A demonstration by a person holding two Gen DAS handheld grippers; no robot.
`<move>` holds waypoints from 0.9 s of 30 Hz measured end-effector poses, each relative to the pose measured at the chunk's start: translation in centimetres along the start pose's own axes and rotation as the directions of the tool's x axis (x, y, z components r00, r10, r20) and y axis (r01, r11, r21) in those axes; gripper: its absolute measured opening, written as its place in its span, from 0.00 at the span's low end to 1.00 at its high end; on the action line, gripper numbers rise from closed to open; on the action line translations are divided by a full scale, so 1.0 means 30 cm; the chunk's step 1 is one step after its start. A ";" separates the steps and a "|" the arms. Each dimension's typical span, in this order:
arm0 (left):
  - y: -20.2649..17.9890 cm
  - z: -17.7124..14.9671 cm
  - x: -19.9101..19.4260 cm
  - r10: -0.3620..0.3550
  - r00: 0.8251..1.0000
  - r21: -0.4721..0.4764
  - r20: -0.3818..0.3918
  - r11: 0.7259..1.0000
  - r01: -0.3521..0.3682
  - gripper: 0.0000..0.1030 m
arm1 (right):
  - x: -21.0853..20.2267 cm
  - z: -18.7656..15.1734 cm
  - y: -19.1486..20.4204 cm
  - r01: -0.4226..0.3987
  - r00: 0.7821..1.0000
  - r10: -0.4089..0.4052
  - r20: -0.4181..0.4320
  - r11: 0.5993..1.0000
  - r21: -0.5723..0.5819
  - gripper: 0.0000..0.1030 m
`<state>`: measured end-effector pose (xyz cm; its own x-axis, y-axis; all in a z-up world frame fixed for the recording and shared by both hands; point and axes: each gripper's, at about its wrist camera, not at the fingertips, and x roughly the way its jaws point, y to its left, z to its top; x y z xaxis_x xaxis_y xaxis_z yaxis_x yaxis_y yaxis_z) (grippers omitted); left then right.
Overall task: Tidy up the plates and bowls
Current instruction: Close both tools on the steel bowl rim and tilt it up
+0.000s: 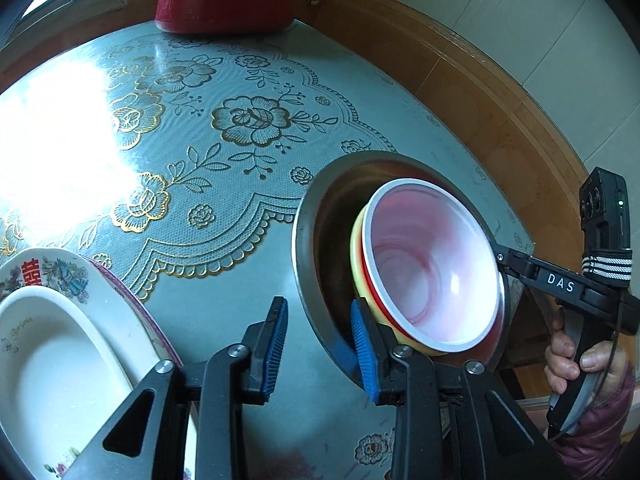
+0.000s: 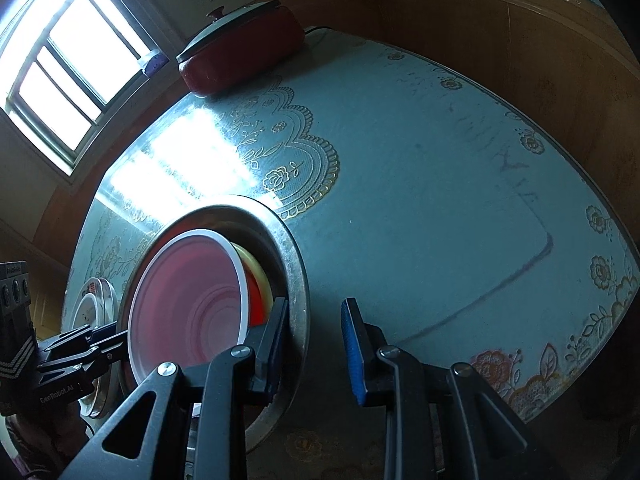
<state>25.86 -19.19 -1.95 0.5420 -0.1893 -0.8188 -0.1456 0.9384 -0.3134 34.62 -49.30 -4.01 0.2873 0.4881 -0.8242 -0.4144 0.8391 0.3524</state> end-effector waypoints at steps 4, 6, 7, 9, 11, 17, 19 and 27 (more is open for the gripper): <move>0.009 0.003 0.005 0.009 1.000 -0.006 0.010 1.000 -0.009 0.38 | 0.019 0.001 0.005 -0.006 1.000 0.006 -0.002 1.000 -0.002 0.25; 0.010 0.003 0.006 0.004 1.000 -0.006 0.006 1.000 -0.004 0.38 | 0.026 0.004 0.006 -0.008 1.000 0.008 -0.008 1.000 -0.003 0.25; 0.009 0.003 0.007 -0.002 1.000 -0.006 0.001 1.000 0.002 0.37 | 0.029 0.005 0.011 -0.001 1.000 0.001 -0.013 1.000 -0.013 0.25; 0.004 0.000 0.006 -0.002 1.000 0.000 -0.007 1.000 0.002 0.37 | 0.029 0.006 0.020 -0.005 1.000 0.004 -0.022 1.000 -0.021 0.18; 0.001 0.001 0.010 -0.010 1.000 0.010 -0.011 1.000 0.010 0.35 | 0.027 0.008 0.024 -0.017 1.000 0.016 -0.023 0.999 -0.030 0.16; -0.026 0.001 0.028 -0.017 1.000 0.034 -0.021 0.999 0.018 0.24 | 0.060 0.004 0.068 0.027 0.998 -0.034 -0.059 0.994 -0.108 0.16; -0.030 0.000 0.027 -0.018 1.000 0.035 -0.017 0.999 0.019 0.23 | 0.069 -0.005 0.063 0.018 0.997 -0.026 -0.075 0.995 -0.100 0.16; -0.024 -0.010 0.022 -0.053 0.999 0.018 0.000 0.998 0.053 0.22 | 0.076 -0.005 0.064 0.009 0.998 -0.016 -0.064 0.994 -0.112 0.11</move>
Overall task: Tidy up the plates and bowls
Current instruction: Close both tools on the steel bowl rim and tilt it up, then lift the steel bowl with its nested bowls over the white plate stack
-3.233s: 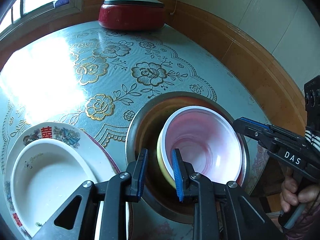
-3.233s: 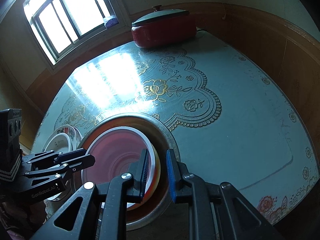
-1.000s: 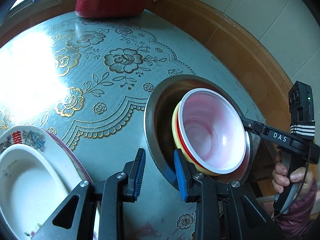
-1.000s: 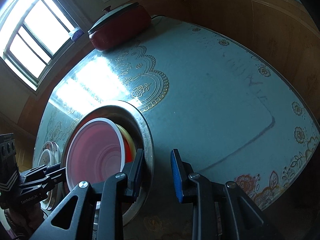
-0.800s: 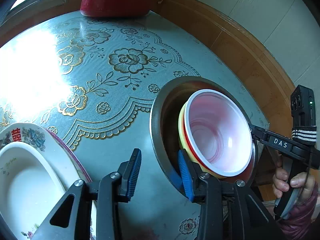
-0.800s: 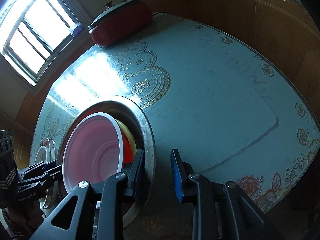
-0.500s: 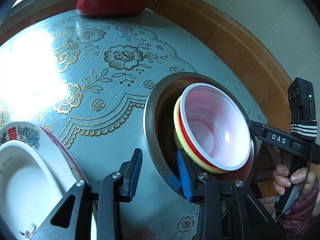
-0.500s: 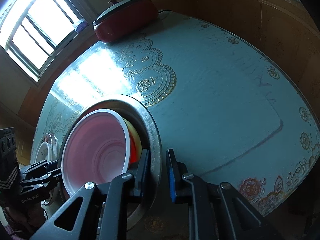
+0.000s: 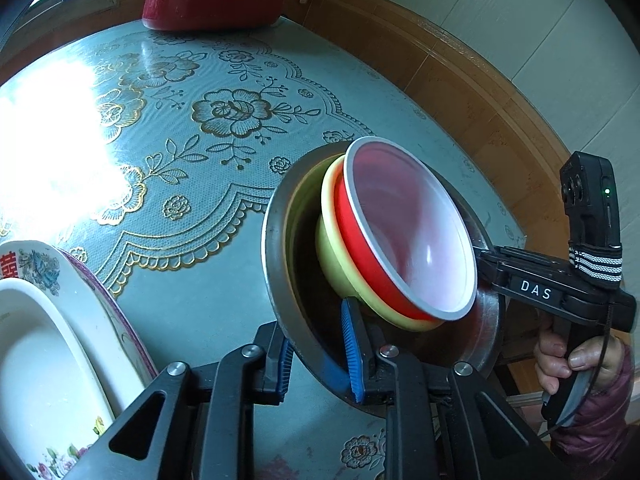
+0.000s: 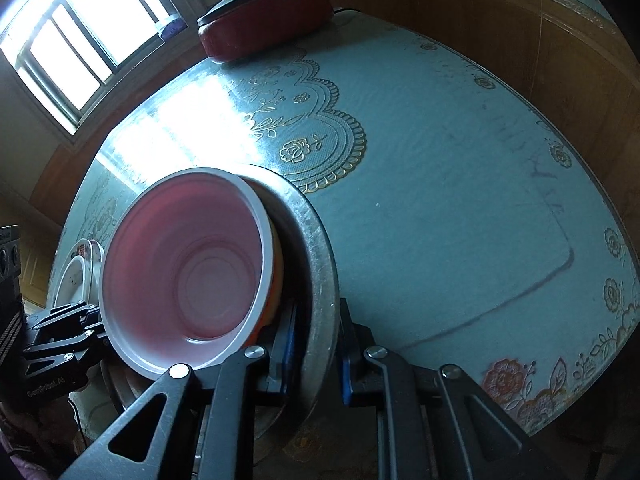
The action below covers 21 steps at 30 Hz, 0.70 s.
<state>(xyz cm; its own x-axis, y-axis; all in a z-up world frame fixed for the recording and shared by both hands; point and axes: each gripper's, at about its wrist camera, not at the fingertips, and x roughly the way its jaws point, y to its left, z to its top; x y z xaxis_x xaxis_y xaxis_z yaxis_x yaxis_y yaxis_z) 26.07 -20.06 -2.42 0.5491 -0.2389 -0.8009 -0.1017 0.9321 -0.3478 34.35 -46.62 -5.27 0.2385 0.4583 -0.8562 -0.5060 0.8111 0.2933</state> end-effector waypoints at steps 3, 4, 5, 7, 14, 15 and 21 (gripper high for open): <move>-0.004 -0.013 -0.011 -0.003 1.000 -0.001 0.009 1.000 0.003 0.22 | 0.002 -0.004 0.010 -0.001 1.000 0.002 0.016 1.000 -0.019 0.11; -0.002 -0.015 -0.013 -0.008 1.000 -0.006 0.011 1.000 0.008 0.22 | 0.003 -0.005 0.011 -0.003 1.000 0.004 0.020 1.000 -0.025 0.11; -0.001 -0.018 -0.016 -0.010 1.000 -0.009 0.012 1.000 0.010 0.22 | 0.004 -0.005 0.012 -0.004 1.000 0.005 0.022 1.000 -0.028 0.11; -0.006 -0.021 -0.018 0.000 1.000 -0.007 0.014 1.000 0.000 0.22 | 0.006 -0.003 0.015 -0.005 1.000 0.005 0.021 1.000 -0.029 0.11; -0.032 -0.032 -0.035 0.051 0.998 0.009 0.039 0.999 -0.051 0.23 | 0.014 -0.010 0.005 -0.021 1.000 0.022 0.013 1.000 -0.009 0.12; -0.036 -0.035 -0.037 0.057 0.997 0.009 0.042 0.998 -0.058 0.23 | 0.016 -0.012 0.006 -0.024 1.000 0.024 0.014 1.000 -0.007 0.12; -0.038 -0.043 -0.046 0.088 0.994 0.008 0.062 0.996 -0.088 0.23 | 0.027 -0.018 0.013 -0.035 0.999 0.035 0.009 0.999 -0.001 0.12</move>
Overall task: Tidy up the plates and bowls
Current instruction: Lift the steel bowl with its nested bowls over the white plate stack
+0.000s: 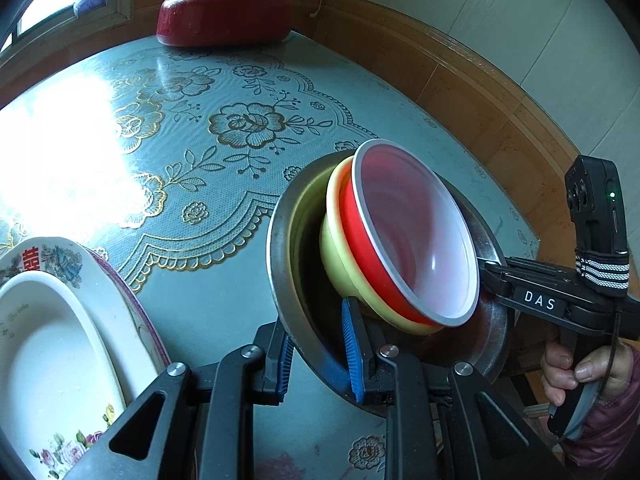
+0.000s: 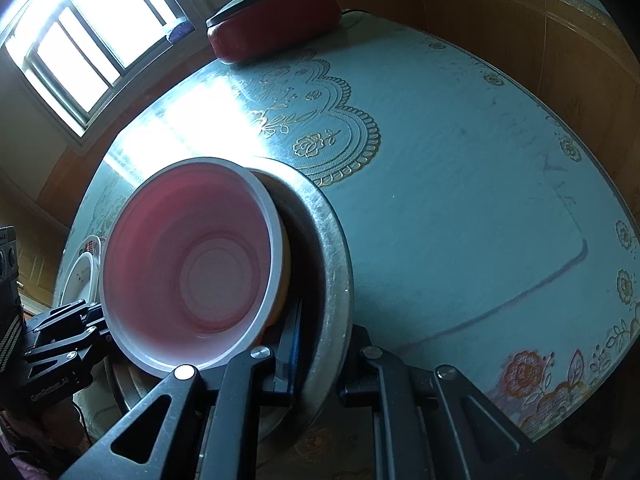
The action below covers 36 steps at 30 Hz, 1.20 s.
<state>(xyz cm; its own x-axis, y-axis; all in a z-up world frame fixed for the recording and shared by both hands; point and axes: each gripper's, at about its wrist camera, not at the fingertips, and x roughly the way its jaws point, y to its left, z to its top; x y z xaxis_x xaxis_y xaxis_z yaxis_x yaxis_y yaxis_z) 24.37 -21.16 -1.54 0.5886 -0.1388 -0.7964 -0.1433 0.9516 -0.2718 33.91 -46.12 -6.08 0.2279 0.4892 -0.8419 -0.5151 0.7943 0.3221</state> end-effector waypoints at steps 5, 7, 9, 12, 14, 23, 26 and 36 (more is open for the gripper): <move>-0.008 -0.006 -0.007 0.011 1.000 -0.006 0.009 1.000 -0.010 0.23 | 0.008 -0.006 0.001 -0.008 1.000 0.008 0.009 1.000 -0.002 0.11; -0.011 -0.007 -0.009 0.011 1.000 -0.009 0.007 1.000 -0.011 0.22 | 0.019 -0.007 0.009 -0.009 1.000 0.009 -0.002 1.000 -0.005 0.10; -0.011 -0.005 -0.013 0.012 1.000 -0.005 0.011 1.000 -0.012 0.22 | 0.027 -0.009 0.021 -0.003 1.000 0.003 -0.005 1.000 -0.013 0.10; -0.006 -0.003 -0.019 0.004 1.000 0.002 0.012 1.000 -0.004 0.22 | 0.031 -0.009 0.018 -0.008 1.000 0.008 0.000 1.000 0.012 0.10; -0.002 -0.002 -0.022 0.000 1.000 0.011 0.006 1.000 0.000 0.22 | 0.034 -0.015 0.024 -0.003 1.000 0.003 0.005 0.999 0.031 0.10; 0.012 -0.008 -0.074 -0.044 0.999 0.084 0.014 0.996 0.042 0.22 | 0.028 -0.072 0.060 0.002 1.000 -0.006 0.027 0.990 0.140 0.09; 0.025 -0.014 -0.084 -0.056 0.998 0.098 0.007 0.994 0.055 0.22 | 0.029 -0.094 0.074 0.000 0.999 -0.006 0.033 0.985 0.170 0.09; 0.056 -0.035 -0.148 -0.094 0.995 0.137 0.025 0.987 0.089 0.22 | 0.015 -0.122 0.137 0.000 0.998 -0.014 0.068 0.978 0.207 0.09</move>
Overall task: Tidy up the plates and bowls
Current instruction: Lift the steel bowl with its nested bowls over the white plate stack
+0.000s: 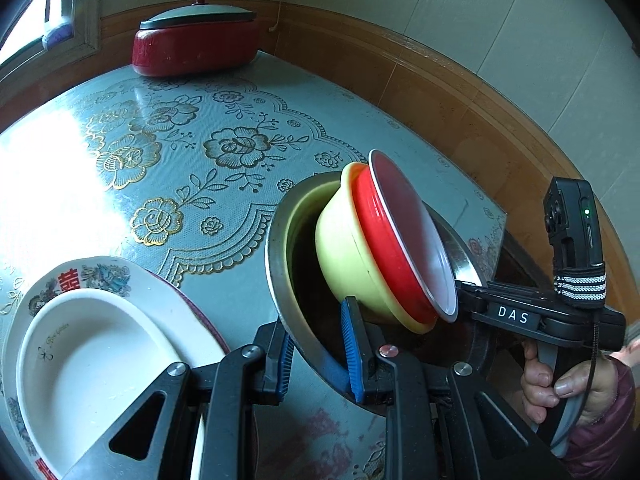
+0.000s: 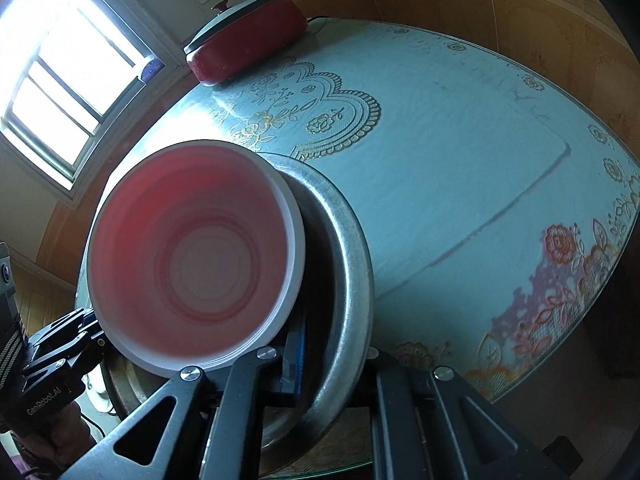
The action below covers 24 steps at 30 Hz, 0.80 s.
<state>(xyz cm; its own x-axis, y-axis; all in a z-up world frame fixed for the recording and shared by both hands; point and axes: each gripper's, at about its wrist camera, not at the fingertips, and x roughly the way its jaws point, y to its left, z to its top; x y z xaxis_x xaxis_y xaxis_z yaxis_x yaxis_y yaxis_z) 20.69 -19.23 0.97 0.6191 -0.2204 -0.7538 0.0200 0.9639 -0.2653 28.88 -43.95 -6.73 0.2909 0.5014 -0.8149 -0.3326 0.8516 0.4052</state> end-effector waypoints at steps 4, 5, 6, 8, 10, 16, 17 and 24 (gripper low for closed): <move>0.007 -0.007 -0.020 -0.009 1.000 0.015 0.005 1.000 0.009 0.22 | -0.010 -0.015 0.019 0.001 1.000 -0.001 0.013 1.000 0.014 0.09; 0.008 -0.008 -0.026 -0.011 1.000 0.019 0.007 1.000 0.011 0.22 | -0.001 -0.006 0.022 0.000 1.000 -0.001 0.016 1.000 0.018 0.09; 0.009 -0.009 -0.031 -0.013 1.000 0.024 0.008 1.000 0.013 0.22 | -0.002 -0.008 0.028 0.000 1.000 -0.001 0.020 1.000 0.022 0.09; 0.012 -0.011 -0.041 -0.019 1.000 0.032 0.011 0.999 0.018 0.22 | -0.009 -0.018 0.038 0.001 1.000 -0.002 0.027 1.000 0.028 0.09; 0.015 -0.010 -0.051 -0.026 1.000 0.039 0.015 0.999 0.026 0.22 | -0.025 -0.032 0.050 0.003 0.999 -0.004 0.038 0.999 0.032 0.09; 0.023 -0.015 -0.085 -0.044 0.999 0.058 0.031 0.997 0.042 0.22 | -0.048 -0.051 0.089 0.012 0.998 -0.015 0.065 0.999 0.044 0.09; 0.026 -0.016 -0.090 -0.047 0.998 0.060 0.034 0.997 0.045 0.22 | -0.050 -0.053 0.096 0.014 0.997 -0.017 0.069 0.999 0.045 0.09; 0.056 -0.029 -0.141 -0.069 0.996 0.069 0.059 0.996 0.065 0.22 | -0.078 -0.075 0.148 0.027 0.995 -0.030 0.092 0.999 0.043 0.09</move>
<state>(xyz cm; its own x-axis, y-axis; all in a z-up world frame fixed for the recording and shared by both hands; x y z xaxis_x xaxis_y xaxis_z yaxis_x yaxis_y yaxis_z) 17.42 -16.82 3.18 0.6612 -0.2770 -0.6972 0.1144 0.9557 -0.2712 24.70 -41.69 -3.94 0.3819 0.4871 -0.7854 -0.2858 0.8704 0.4008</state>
